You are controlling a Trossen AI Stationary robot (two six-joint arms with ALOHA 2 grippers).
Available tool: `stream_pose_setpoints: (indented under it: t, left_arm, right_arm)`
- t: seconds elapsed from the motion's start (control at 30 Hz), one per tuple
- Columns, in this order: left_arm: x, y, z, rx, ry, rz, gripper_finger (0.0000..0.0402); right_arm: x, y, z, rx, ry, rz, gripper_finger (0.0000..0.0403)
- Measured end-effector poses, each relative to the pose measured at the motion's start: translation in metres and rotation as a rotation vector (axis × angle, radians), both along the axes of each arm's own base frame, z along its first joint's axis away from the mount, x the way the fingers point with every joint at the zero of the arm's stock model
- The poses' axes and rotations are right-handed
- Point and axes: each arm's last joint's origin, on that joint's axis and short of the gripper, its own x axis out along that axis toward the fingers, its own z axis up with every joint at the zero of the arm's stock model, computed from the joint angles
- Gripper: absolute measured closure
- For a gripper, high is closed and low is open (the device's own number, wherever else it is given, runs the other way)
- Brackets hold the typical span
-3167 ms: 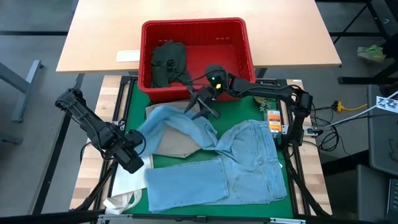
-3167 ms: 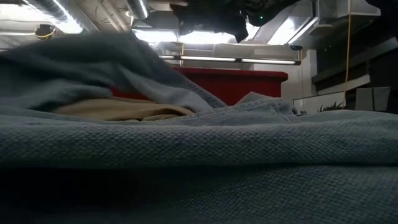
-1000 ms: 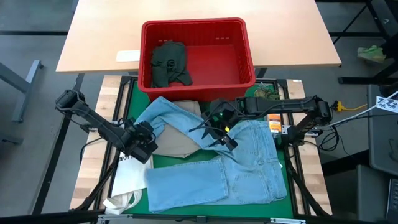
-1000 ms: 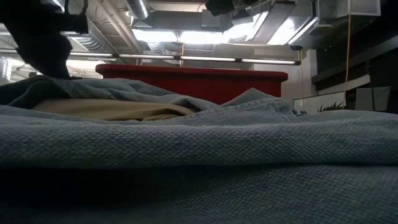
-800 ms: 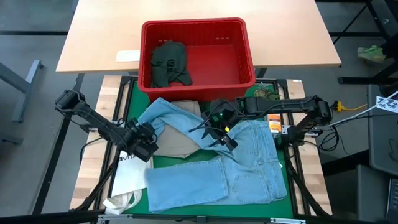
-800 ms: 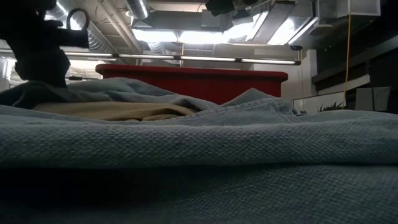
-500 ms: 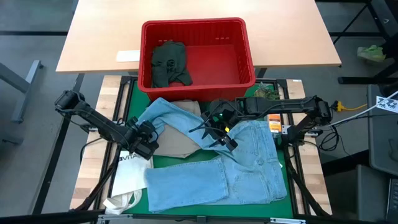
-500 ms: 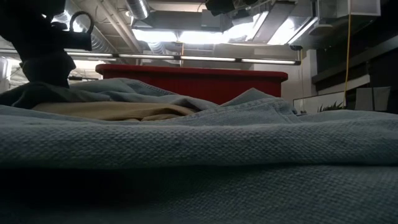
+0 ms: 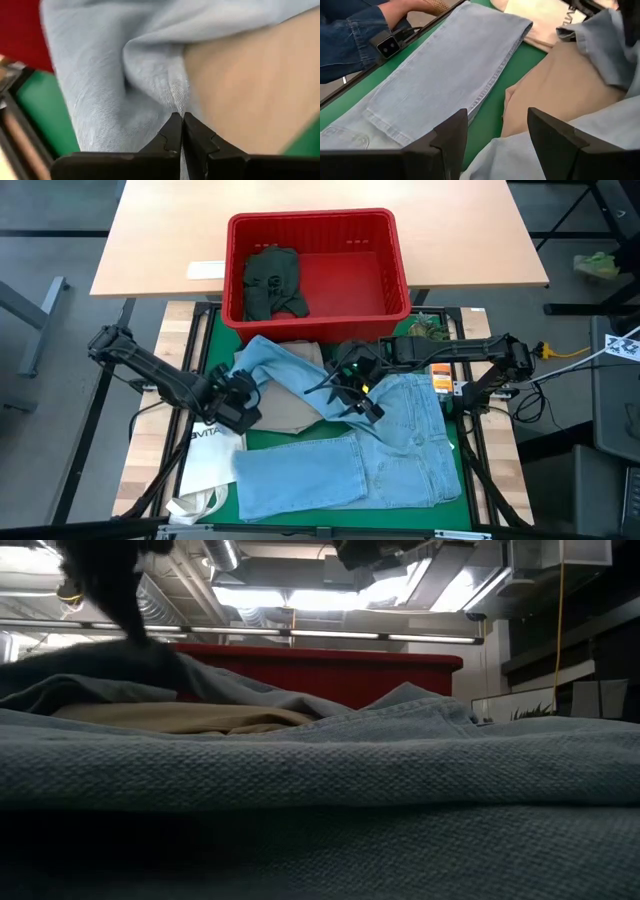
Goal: Fold Laundry from Bin
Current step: Fold the light blue pants
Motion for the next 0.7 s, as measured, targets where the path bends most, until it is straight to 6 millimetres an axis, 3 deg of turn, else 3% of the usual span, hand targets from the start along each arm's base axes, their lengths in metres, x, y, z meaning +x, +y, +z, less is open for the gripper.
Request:
stream_pose_setpoints:
  t: [0.23,0.4,0.5,0.7]
  left_arm:
    - [0.019,-0.024,0.047,-0.196,-0.174,-0.206,0.0401]
    - [0.036,-0.051,0.062,-0.439,-0.387,-0.376,0.0401]
    - [0.045,-0.064,0.057,-0.482,-0.454,-0.413,0.0401]
    - [0.071,-0.082,0.023,-0.468,-0.419,-0.414,0.0401]
  right_arm:
    - [-0.004,0.000,-0.003,0.001,0.057,0.000,0.0198]
    - [-0.005,0.000,-0.004,0.001,0.067,0.000,0.0198]
    - [-0.005,0.000,-0.004,0.001,0.067,0.000,0.0198]
    - [-0.005,0.000,-0.004,0.001,0.067,0.000,0.0198]
